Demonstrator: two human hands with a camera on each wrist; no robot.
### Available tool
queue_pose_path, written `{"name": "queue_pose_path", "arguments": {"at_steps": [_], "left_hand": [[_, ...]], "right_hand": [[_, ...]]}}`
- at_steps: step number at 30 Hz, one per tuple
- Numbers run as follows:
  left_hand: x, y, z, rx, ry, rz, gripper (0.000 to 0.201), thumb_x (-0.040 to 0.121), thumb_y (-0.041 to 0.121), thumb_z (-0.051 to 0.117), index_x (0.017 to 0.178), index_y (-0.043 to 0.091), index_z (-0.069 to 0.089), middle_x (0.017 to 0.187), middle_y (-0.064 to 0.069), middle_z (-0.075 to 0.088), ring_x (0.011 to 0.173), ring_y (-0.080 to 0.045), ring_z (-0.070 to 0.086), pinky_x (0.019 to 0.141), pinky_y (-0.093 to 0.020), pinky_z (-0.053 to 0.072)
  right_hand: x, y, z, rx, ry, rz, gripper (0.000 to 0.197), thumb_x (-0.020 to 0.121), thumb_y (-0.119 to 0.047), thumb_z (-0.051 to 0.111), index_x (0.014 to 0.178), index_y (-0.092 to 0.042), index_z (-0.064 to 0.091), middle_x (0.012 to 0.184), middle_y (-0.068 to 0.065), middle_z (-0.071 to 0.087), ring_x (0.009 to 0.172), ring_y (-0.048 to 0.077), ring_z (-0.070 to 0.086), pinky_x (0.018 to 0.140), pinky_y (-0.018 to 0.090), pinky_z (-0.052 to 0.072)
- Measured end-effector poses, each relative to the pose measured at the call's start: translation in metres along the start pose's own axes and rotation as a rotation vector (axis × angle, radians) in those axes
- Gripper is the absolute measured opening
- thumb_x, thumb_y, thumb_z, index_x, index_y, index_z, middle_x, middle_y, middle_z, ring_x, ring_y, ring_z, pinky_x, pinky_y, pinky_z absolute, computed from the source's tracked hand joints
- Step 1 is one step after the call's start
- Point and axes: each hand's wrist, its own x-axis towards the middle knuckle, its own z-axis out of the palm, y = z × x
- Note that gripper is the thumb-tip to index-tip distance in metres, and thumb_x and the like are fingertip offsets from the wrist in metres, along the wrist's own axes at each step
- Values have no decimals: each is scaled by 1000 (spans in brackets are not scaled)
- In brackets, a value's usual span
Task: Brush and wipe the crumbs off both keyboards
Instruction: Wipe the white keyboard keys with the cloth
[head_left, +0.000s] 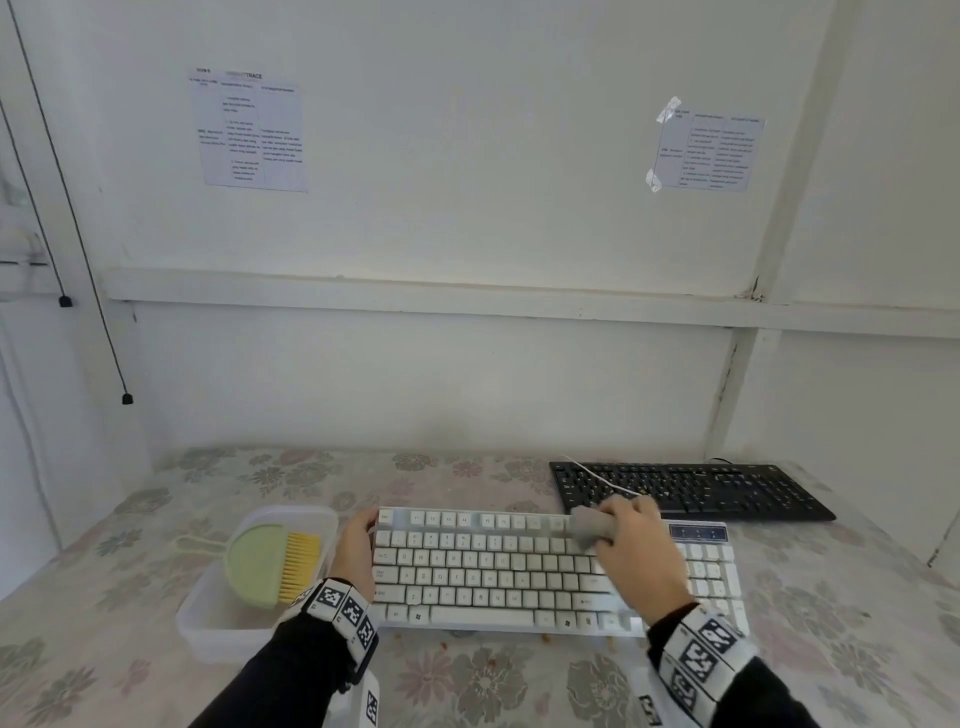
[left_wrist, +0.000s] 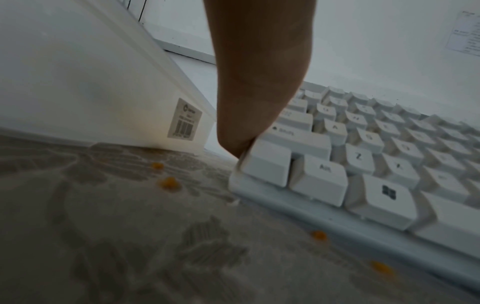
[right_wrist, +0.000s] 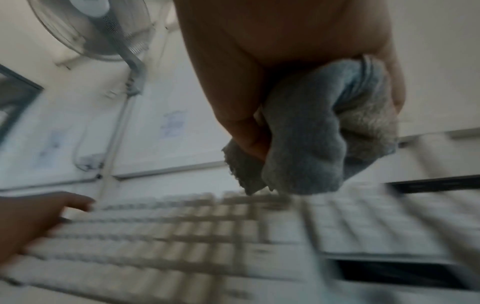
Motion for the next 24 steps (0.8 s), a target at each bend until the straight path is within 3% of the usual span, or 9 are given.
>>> {"name": "queue_pose_path", "arguments": {"at_steps": [4,6,8,12,15,20,22,24], "left_hand": [[-4,1,-1,-25,-7,-36,34,91,36,46,70,11,58,63,-10,58,53,-27,59,56,-31,51],[-6,2,1,-42,-37,-39,33,90,34,46,69,10,58,60,-11,59,50,-26,59,54,-28,51],[-4,3,1,-54,-30,-13,36,91,32,46,70,8,62,59,-11,63,48,-24,60,54,-28,50],[-4,3,-1,-50,12,24,32,90,31,48,77,5,62,61,-11,62,49,-23,58,49,-28,48],[-5,1,-2,-26,29,31,36,89,32,49,76,6,69,70,-16,66,58,-28,61,57,-31,50],[-10,5,-1,-43,56,-31,37,81,40,56,85,6,70,84,-21,65,77,-35,64,75,-43,52],[-8,6,-4,-36,68,-46,37,80,41,56,86,6,70,87,-22,65,87,-38,62,86,-52,49],[-7,6,-5,-27,68,-60,35,80,42,56,82,9,69,83,-20,65,86,-38,61,91,-56,45]], "right_hand": [[-5,-66,34,121,-136,-266,25,88,-13,54,112,-19,56,104,-7,42,88,7,48,66,9,39],[-12,-92,52,141,-189,-346,24,87,-12,52,109,-19,57,102,-7,43,88,9,48,71,12,40],[-18,-114,72,103,-227,-406,24,86,-11,51,109,-18,56,107,-4,47,93,14,52,77,22,44],[-26,-138,95,-92,-297,-455,24,87,-7,50,110,-13,54,119,5,49,96,25,56,64,28,37],[-27,-137,100,-211,-307,-408,25,90,-5,46,112,-13,54,120,8,47,88,27,55,51,27,30],[-27,-120,93,-266,-282,-319,24,90,-7,47,112,-15,54,122,6,44,84,25,54,68,31,40],[-26,-109,88,-264,-276,-293,26,89,-8,50,113,-17,54,123,4,44,82,22,52,68,30,41],[-25,-95,82,-254,-271,-263,28,89,-9,51,115,-18,53,123,3,43,86,21,56,68,28,41]]}}
